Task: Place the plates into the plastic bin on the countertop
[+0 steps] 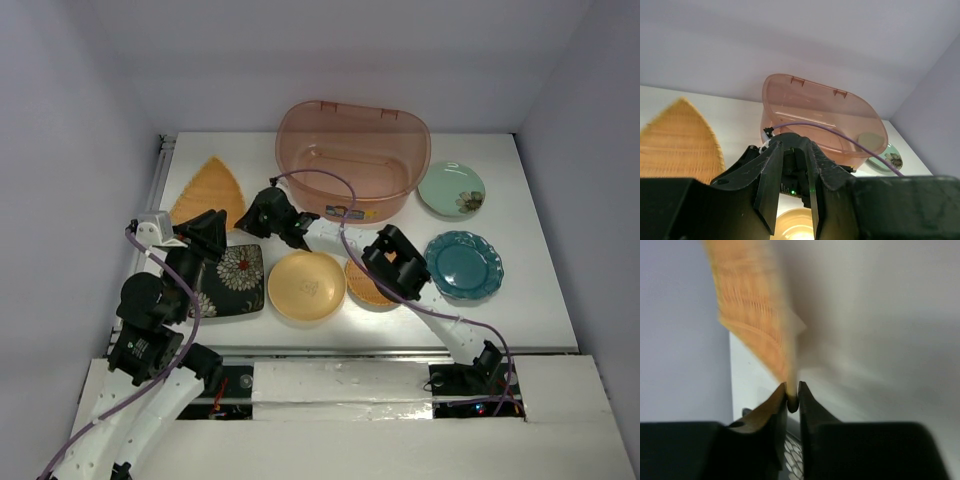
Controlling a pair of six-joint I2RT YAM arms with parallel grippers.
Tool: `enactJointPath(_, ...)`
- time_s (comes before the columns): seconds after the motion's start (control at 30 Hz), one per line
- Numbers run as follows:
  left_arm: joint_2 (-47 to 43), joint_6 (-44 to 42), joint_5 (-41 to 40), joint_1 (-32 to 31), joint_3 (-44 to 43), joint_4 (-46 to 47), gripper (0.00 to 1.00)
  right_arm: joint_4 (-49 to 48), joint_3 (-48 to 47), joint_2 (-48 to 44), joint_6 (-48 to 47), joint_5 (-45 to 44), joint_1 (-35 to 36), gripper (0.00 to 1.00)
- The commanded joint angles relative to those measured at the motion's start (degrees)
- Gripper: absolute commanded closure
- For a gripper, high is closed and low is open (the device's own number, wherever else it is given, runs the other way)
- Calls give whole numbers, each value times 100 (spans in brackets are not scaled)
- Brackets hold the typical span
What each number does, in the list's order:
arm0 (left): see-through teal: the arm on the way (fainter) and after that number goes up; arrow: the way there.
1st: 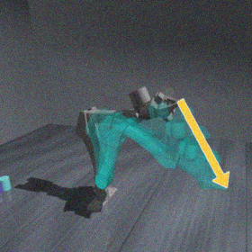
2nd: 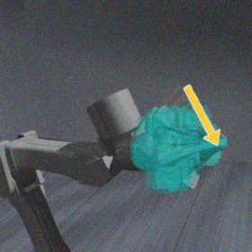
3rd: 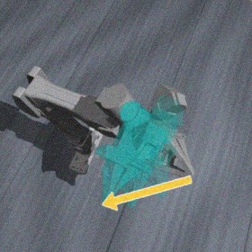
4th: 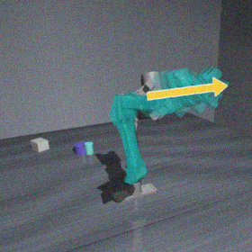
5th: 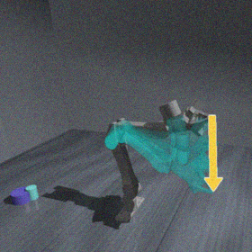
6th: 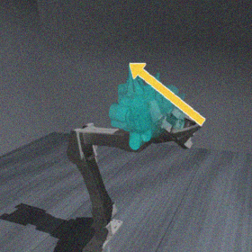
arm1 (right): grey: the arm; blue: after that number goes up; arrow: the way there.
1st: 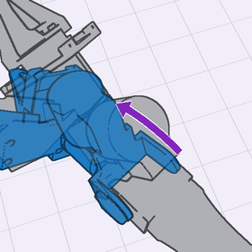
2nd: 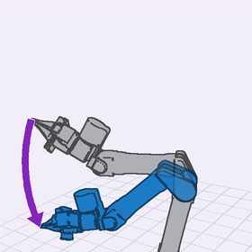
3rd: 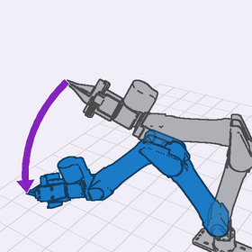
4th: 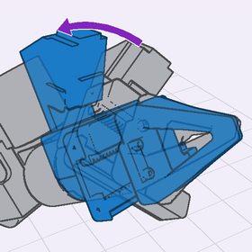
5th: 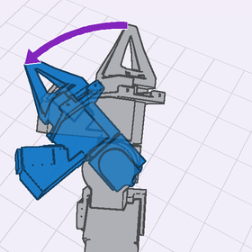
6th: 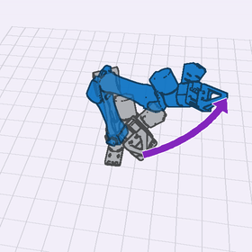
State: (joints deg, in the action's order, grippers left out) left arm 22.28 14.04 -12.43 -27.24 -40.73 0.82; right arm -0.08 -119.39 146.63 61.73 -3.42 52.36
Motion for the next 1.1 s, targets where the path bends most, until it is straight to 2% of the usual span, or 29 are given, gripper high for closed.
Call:
enactJointPath(0.0, -66, 37, 74, 35, 30, 331, 77, -720, 179, -99, 155, -27, 11, 86)
enactJointPath(0.07, -58, 37, 65, 35, 39, 331, 77, -984, 442, -169, 216, 25, 11, 94)
enactJointPath(0.17, -40, 28, 74, 35, 48, 340, 77, -1425, 741, -354, 225, 17, 11, 100)
enactJointPath(0.6, 4, 2, 21, 35, 30, 322, 77, -3444, 2323, -1601, -48, 43, 11, 100)
enactJointPath(0.87, -5, -42, -102, 35, 30, 305, 77, -4113, 2552, -1901, 67, 675, 64, 100)
enactJointPath(1.07, 4, -95, -234, 35, 21, 287, 77, -4343, 2930, -2558, -196, 650, 117, 100)
